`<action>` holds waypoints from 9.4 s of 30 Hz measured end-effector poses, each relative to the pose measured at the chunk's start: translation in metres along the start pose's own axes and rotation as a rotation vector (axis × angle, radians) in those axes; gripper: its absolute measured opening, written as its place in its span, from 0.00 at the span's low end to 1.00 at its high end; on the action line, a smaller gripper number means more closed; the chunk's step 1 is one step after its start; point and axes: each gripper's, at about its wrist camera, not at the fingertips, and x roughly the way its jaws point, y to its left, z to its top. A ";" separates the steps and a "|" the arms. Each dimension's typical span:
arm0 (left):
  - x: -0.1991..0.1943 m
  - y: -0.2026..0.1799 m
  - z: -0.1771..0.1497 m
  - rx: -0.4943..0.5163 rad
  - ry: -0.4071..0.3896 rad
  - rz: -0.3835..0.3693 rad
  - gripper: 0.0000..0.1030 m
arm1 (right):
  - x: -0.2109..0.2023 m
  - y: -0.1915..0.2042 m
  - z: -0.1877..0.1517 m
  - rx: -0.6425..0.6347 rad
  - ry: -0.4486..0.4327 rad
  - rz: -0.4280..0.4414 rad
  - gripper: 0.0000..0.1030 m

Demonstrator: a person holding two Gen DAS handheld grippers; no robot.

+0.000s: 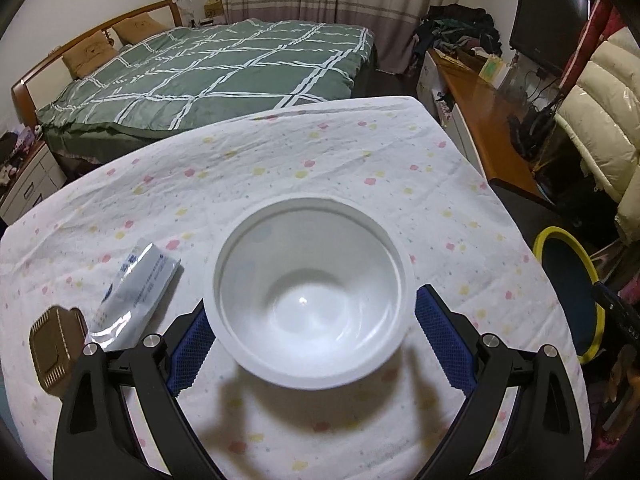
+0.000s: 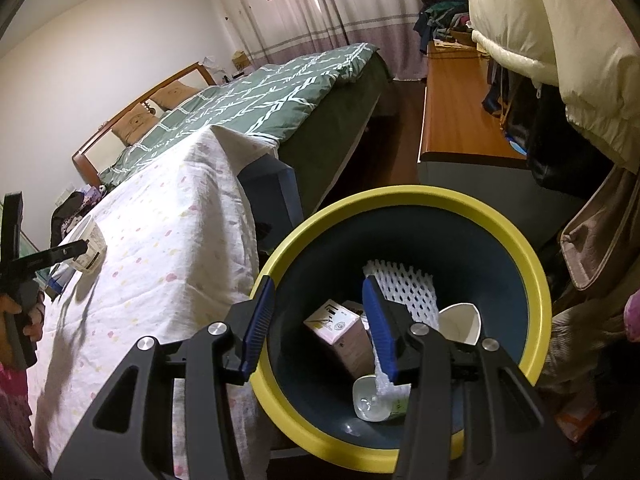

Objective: Collect trash
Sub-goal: 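Grasp the white bowl by its rim with the left tool, then carry the white bowl over the bin and open the left tool, then reach to the table and grasp the white-and-blue tube with the right tool, then carry the tube over the bin and open the right tool, then grasp the brown square plastic container with the left tool, then carry the brown container over the bin and open the left tool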

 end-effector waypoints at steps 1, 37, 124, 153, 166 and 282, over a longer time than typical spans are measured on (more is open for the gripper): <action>0.001 0.000 0.000 0.001 0.000 0.004 0.91 | 0.001 -0.001 0.000 0.001 0.002 0.000 0.43; -0.066 -0.158 -0.003 0.272 -0.112 -0.187 0.89 | -0.073 -0.020 -0.028 0.020 -0.081 -0.120 0.43; -0.148 0.184 -0.188 -0.338 -0.318 0.255 0.95 | 0.177 0.461 0.015 -0.262 0.461 0.161 0.53; -0.149 0.182 -0.192 -0.361 -0.308 0.225 0.95 | 0.106 0.396 0.014 -0.347 0.268 0.135 0.31; -0.136 0.182 -0.187 -0.375 -0.244 0.200 0.95 | 0.018 0.256 0.017 -0.262 0.107 0.023 0.31; 0.029 -0.372 -0.024 0.360 0.077 -0.296 0.88 | -0.169 -0.078 -0.087 0.161 -0.069 -0.266 0.60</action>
